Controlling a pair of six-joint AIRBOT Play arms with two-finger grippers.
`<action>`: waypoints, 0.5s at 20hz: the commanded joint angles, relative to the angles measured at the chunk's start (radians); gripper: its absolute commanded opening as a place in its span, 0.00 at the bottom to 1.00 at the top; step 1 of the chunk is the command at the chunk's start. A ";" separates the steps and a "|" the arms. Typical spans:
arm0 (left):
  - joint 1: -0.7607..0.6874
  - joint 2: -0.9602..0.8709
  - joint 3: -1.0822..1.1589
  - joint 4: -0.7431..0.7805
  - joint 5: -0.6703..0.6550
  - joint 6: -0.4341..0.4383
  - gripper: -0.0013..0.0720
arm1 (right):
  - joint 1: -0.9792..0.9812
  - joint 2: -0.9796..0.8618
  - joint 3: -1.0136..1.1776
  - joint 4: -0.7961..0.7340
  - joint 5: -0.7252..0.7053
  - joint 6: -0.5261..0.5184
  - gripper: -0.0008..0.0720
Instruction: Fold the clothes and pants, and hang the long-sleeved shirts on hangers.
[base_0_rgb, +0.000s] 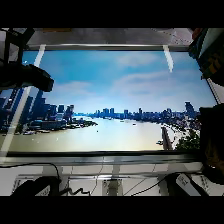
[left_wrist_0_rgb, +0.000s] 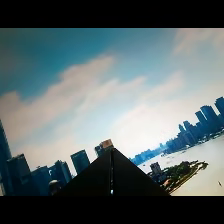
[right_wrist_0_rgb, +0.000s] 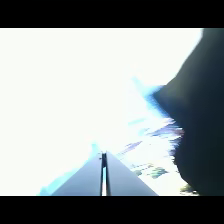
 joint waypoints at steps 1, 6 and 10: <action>0.001 0.000 0.000 0.000 0.000 0.000 0.03 | 0.360 0.040 0.000 -0.048 0.014 -0.058 0.03; 0.001 0.000 0.000 0.000 0.000 0.000 0.03 | 0.555 0.063 0.000 -0.060 0.056 -0.058 0.04; 0.001 0.000 0.000 0.000 0.000 0.000 0.03 | 0.576 0.062 0.000 -0.036 0.056 -0.058 0.04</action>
